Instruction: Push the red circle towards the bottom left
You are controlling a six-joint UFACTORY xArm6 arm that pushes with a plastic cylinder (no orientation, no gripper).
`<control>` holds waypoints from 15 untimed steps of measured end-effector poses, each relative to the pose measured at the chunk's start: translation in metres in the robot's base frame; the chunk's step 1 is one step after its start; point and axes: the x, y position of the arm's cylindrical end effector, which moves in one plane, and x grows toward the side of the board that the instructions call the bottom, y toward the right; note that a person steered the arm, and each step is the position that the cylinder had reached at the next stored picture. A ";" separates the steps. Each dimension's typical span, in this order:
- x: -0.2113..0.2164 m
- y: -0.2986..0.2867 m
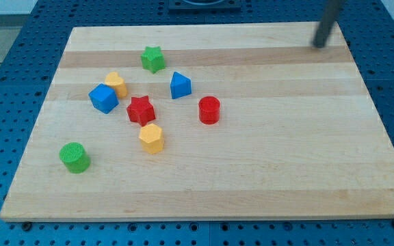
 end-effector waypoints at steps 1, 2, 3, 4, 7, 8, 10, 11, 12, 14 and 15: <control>-0.032 -0.095; -0.037 -0.189; -0.016 -0.285; 0.037 -0.326; 0.170 -0.200; 0.205 -0.200; 0.248 -0.121; 0.238 -0.117; 0.213 -0.083; 0.212 -0.021; 0.233 -0.023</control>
